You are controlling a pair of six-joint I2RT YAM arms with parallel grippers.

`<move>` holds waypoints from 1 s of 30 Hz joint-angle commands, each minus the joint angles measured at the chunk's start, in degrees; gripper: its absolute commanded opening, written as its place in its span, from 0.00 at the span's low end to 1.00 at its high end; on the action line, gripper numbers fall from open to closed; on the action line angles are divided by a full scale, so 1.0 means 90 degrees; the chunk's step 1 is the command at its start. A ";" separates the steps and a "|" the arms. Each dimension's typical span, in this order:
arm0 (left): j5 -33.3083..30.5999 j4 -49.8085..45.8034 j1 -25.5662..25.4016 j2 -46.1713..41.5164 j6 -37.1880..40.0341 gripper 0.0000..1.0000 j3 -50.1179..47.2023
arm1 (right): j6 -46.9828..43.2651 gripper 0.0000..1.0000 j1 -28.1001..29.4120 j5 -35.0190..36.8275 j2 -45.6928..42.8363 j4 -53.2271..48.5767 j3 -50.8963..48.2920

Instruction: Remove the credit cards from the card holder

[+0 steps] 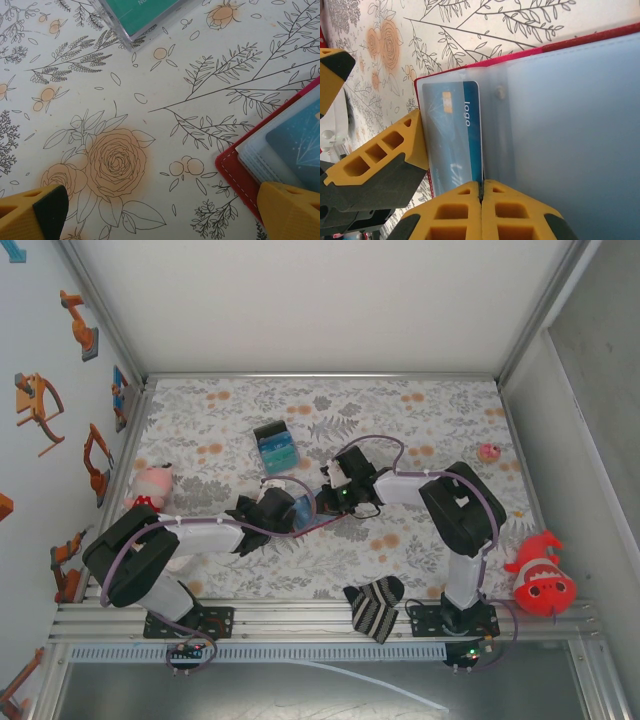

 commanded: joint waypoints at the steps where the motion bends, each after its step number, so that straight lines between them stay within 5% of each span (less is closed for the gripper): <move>1: -0.0171 -0.0492 0.0011 0.0085 0.0136 0.97 -0.0017 | -0.0075 0.00 -0.0118 0.0081 -0.0154 -0.0026 -0.0121; 30: 0.0330 -0.0036 0.0008 -0.0467 0.0733 0.97 0.0463 | -0.0766 0.00 -0.0172 0.0568 -0.0416 -0.1093 0.0249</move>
